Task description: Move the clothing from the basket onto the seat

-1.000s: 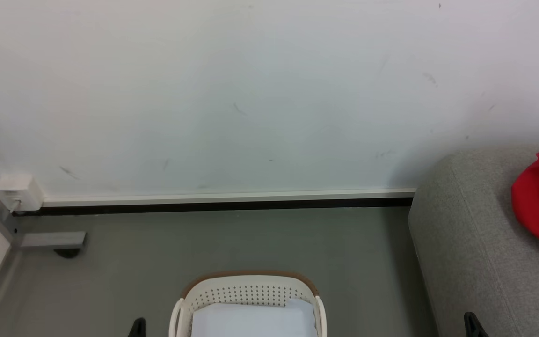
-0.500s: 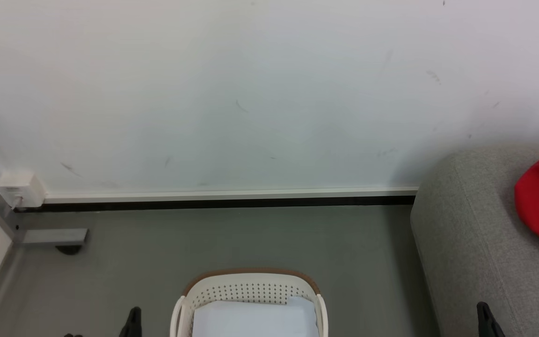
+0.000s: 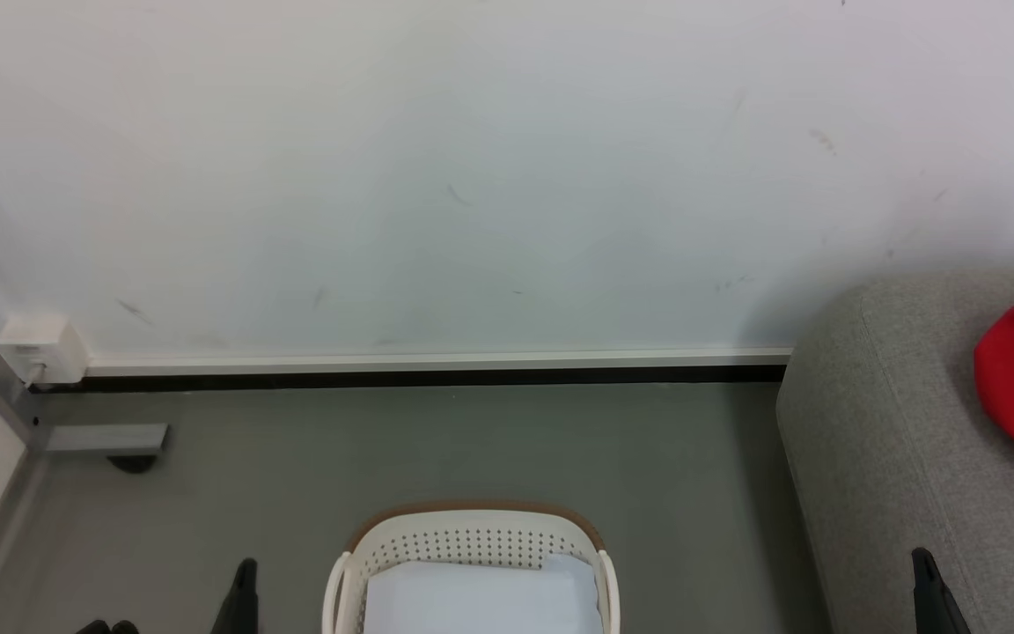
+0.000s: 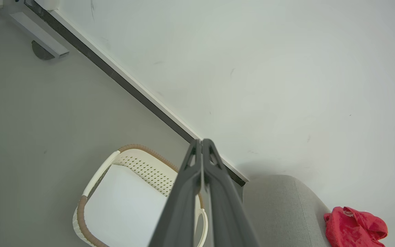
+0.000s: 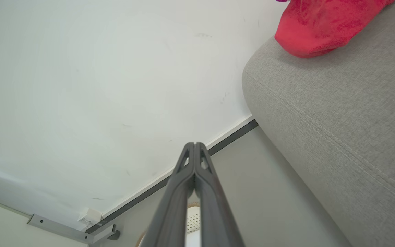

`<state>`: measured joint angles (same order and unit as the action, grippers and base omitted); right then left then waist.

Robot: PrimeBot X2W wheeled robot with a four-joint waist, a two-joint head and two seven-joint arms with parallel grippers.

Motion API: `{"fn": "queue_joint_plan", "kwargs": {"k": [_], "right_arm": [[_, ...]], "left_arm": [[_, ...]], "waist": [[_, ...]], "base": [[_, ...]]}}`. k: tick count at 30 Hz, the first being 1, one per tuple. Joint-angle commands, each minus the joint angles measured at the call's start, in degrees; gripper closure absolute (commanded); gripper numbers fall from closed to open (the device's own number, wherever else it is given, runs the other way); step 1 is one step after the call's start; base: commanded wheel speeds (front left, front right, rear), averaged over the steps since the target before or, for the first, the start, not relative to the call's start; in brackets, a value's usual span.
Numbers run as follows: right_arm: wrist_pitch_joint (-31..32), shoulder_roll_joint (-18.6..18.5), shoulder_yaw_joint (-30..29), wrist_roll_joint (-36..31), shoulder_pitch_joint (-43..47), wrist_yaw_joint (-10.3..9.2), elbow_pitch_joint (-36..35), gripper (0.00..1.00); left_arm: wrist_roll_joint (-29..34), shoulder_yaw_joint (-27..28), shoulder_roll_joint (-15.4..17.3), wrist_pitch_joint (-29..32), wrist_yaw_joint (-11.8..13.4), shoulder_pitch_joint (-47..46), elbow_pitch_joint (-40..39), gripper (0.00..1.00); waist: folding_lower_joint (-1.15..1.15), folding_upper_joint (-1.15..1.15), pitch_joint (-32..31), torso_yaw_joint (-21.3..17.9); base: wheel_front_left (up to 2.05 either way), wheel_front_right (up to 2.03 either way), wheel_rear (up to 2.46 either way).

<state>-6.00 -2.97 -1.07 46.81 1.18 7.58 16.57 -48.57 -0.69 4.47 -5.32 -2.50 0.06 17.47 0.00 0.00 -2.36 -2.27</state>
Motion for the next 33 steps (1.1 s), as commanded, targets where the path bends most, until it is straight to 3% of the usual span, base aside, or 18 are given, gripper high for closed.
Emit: {"fn": "queue_joint_plan", "kwargs": {"k": [1, 33], "right_arm": [[0.48, -0.40, -0.47, 2.23, -1.53, -0.05, -0.96, 1.00], [5.96, -0.44, -2.55, 22.85, -4.42, -0.09, -1.80, 1.00]], "left_arm": [[-2.40, 0.51, 0.07, 0.38, -0.38, -1.57, -1.00, 1.00], [-21.82, 3.77, -0.71, 5.92, -2.64, -3.97, -2.25, 1.00]], "waist": [[0.00, 0.00, 0.05, 0.05], [0.00, 0.00, 0.99, 0.89]], "base": [[0.00, 0.00, 0.00], [0.00, 0.00, 0.00]]}}
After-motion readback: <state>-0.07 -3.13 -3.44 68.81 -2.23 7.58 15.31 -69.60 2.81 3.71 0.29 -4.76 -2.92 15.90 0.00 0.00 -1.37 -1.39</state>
